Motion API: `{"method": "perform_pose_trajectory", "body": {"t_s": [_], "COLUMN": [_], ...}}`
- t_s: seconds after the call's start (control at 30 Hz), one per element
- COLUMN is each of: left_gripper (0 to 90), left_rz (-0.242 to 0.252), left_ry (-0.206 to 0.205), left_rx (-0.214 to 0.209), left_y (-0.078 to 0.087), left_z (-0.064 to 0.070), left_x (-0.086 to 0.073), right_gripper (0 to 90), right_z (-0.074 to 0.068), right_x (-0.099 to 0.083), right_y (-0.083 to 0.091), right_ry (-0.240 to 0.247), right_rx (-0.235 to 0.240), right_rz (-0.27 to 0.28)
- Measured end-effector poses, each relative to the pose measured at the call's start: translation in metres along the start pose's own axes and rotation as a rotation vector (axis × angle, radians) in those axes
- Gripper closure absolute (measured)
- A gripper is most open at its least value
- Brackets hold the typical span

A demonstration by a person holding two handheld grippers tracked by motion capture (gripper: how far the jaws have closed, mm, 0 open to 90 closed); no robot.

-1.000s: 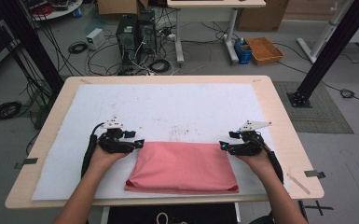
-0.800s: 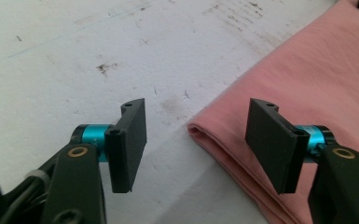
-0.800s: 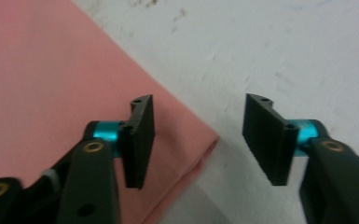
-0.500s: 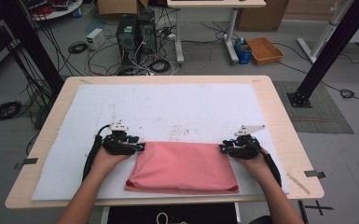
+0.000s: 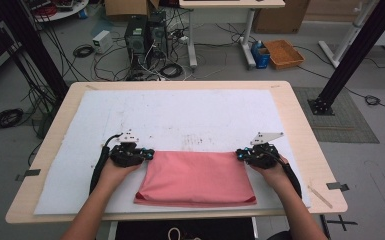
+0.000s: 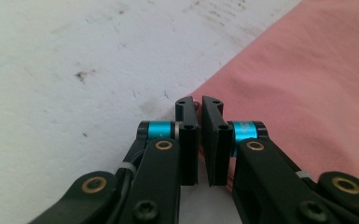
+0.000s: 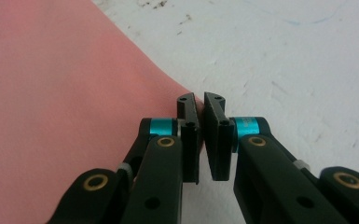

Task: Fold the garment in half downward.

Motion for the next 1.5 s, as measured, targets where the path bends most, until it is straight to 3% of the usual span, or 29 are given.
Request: {"method": "perform_pose_trajectory", "body": {"t_s": [0.1,0.4,0.6,0.8,0.97,1.07,1.23,1.33,1.5], "left_gripper": [85.2,85.2,85.2,85.1,84.5,72.4,46.5,38.0,26.4], "left_rz": [0.03,0.059,0.033,0.045,0.052,0.065,0.134,0.161,0.168], "left_ry": [0.016,0.041,0.046,0.078,0.074,0.077,0.07,0.075,0.058], "left_rx": [0.003,0.019,0.037,0.05,0.063,0.061,0.061,0.051,0.049], "left_y": [0.003,0.0,-0.008,-0.013,-0.011,-0.006,0.01,0.019,0.031], "left_z": [-0.004,-0.021,-0.033,-0.042,-0.042,-0.04,-0.038,-0.036,-0.028], "left_x": [0.004,0.021,0.028,0.031,0.031,0.031,0.028,0.025,0.016], "right_gripper": [85.3,85.3,85.4,85.4,85.3,78.2,51.3,41.8,33.9], "right_z": [0.004,0.026,0.036,0.045,0.049,0.047,0.046,0.045,0.04], "right_x": [0.008,0.03,0.041,0.048,0.05,0.049,0.047,0.044,0.042], "right_y": [-0.001,-0.009,-0.016,-0.022,-0.029,-0.03,-0.024,-0.02,-0.014], "right_ry": [0.007,0.002,-0.004,-0.019,-0.037,-0.039,-0.079,-0.096,-0.103], "right_rx": [-0.015,-0.058,-0.076,-0.083,-0.082,-0.089,-0.088,-0.089,-0.076], "right_rz": [0.006,0.001,0.006,-0.002,-0.004,-0.008,0.022,0.039,0.073]}}
Point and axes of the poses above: each handheld gripper's, and its own axes: y roughly backward along the jaws, x roughly out of its top, z roughly to its right, the point moved 8 cm from there along -y, roughly forward along the jaws, and after that the axes turned 10 degrees about -z, right-handed, at the moved point
